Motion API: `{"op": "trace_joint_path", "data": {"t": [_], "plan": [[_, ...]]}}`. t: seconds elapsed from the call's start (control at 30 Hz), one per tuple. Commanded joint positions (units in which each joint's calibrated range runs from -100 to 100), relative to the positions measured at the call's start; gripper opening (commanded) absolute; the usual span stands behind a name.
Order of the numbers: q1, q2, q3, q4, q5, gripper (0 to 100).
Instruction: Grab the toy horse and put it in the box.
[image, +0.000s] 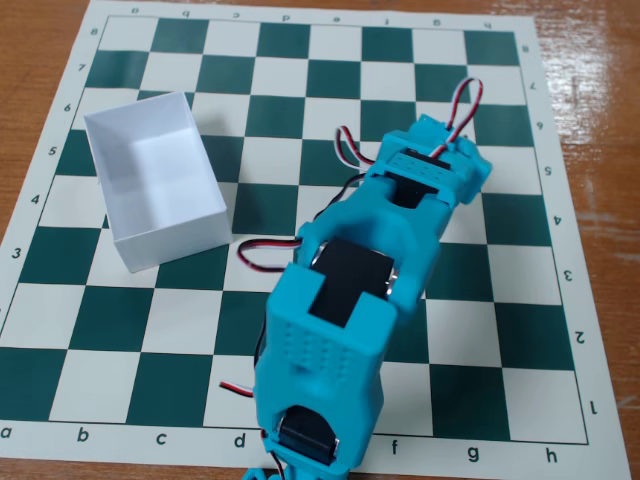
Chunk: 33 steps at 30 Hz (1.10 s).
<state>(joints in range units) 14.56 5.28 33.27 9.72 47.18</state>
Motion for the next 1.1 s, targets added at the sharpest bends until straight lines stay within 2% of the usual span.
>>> {"op": "trace_joint_path", "data": {"t": [0.0, 0.5, 0.77, 1.07], "plan": [[-4.21, -9.88, 2.64, -0.17, -0.07, 0], [-24.13, -33.86, 13.29, 0.75, 2.42, 0], [-34.71, -44.04, 20.76, 7.06, 2.32, 0], [-40.06, -37.58, 14.93, 12.21, 1.39, 0]]}}
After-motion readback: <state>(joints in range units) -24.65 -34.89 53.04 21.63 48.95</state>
